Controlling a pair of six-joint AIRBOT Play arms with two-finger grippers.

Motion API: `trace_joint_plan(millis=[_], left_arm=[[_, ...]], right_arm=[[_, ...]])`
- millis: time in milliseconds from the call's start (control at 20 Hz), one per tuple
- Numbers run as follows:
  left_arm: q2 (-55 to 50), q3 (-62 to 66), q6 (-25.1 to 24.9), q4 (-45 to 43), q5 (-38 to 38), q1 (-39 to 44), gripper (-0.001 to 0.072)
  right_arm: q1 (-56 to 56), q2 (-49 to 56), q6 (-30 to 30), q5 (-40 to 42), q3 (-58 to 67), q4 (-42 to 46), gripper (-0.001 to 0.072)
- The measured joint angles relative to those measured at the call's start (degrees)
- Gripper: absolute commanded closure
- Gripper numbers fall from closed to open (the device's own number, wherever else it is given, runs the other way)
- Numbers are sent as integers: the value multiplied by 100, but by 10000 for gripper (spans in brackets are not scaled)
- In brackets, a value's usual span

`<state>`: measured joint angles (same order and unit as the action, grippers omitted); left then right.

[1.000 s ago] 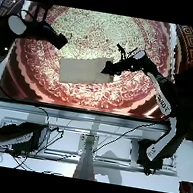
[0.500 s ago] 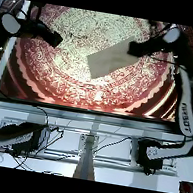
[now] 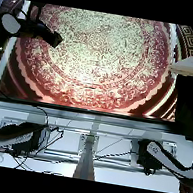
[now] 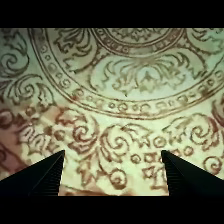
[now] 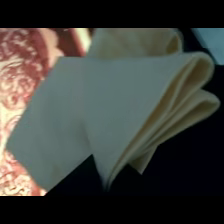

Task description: Fold the clothes and pants, and hang the long-sleeved shirts on hangers.

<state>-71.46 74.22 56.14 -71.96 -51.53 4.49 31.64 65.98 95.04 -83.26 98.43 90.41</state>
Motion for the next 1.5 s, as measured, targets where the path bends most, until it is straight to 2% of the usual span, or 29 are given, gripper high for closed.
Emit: trace_joint_plan(millis=[150,200,250,300,400,450,550,650,700,950,1250,1500], left_arm=[[0,0,0,0,0,0,0],[0,0,0,0,0,0,0],[0,0,0,0,0,0,0],[0,0,0,0,0,0,1],[0,0,0,0,0,0,0],[0,0,0,-2,0,0,0],[0,0,0,-2,0,0,0],[0,0,0,0,0,0,0],[0,0,0,0,0,0,1],[0,0,0,-2,0,0,0],[0,0,0,0,0,0,1],[0,0,0,-2,0,0,0]], right_arm=[[1165,-232,72,-549,-2,173,690],[1495,-273,87,-752,-20,208,561],[1757,-297,105,-879,-48,229,231],[1991,-315,120,-970,-66,245,-8],[2275,-313,144,-1097,-96,247,23],[2358,-304,153,-1147,-103,179,92],[2393,-256,160,-1169,-118,-70,403],[2197,-219,164,-1163,-120,-348,631],[1978,-197,164,-1126,-122,-470,695],[-37,-173,83,-667,-125,-739,697],[-3141,-168,-710,254,-125,-409,697],[-4395,-168,-903,682,-125,-131,697]])
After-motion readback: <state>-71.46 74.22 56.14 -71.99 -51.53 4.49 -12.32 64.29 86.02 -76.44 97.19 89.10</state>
